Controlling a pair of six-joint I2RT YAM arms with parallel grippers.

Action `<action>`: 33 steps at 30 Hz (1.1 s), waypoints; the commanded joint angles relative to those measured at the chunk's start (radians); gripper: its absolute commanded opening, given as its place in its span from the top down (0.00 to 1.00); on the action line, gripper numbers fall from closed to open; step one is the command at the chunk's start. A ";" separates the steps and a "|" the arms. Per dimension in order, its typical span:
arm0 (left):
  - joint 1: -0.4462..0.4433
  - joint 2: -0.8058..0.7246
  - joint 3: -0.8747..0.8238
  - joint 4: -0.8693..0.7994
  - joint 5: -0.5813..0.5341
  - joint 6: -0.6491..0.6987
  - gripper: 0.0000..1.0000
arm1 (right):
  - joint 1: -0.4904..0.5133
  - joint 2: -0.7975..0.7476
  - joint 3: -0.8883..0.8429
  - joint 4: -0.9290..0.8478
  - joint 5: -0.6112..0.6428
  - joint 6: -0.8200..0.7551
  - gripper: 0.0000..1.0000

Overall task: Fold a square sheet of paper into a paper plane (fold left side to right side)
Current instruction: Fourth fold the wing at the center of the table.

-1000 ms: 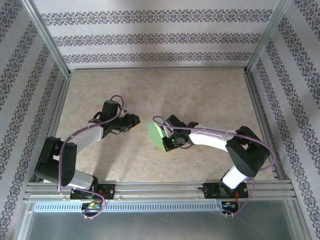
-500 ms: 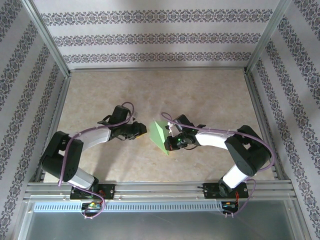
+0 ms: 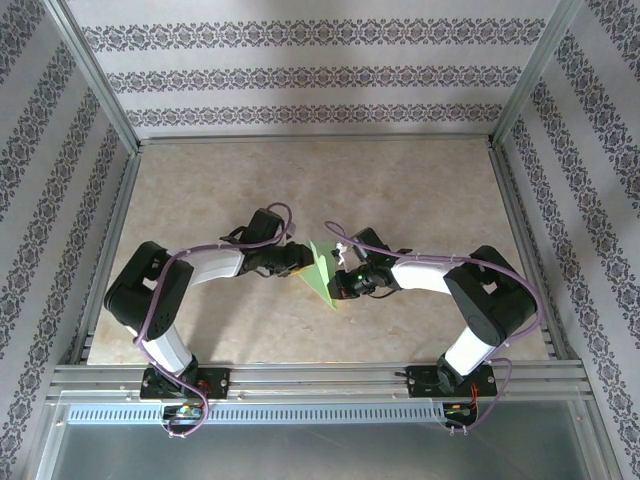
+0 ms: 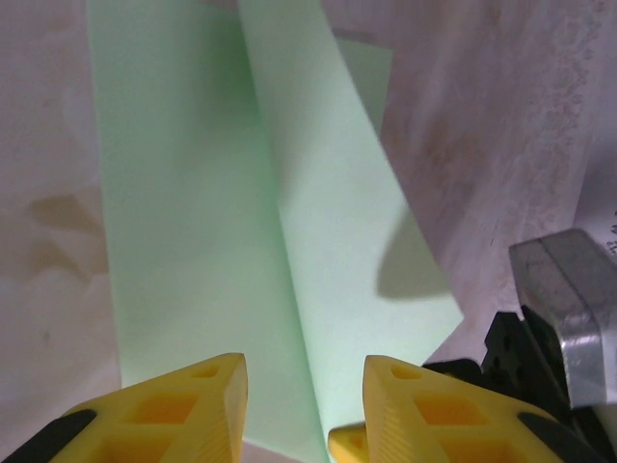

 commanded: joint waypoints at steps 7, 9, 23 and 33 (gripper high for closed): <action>-0.026 0.093 0.081 0.057 0.000 -0.014 0.63 | -0.010 0.019 -0.017 0.018 -0.024 -0.003 1.00; -0.026 0.105 0.091 0.054 -0.001 -0.012 0.62 | -0.012 0.021 -0.017 0.019 -0.024 -0.005 1.00; -0.030 0.165 0.137 -0.039 -0.044 0.021 0.60 | -0.014 0.034 -0.012 0.021 -0.030 -0.004 0.96; -0.032 0.191 0.155 -0.122 -0.089 0.049 0.60 | -0.019 0.017 -0.006 0.019 -0.031 0.005 0.87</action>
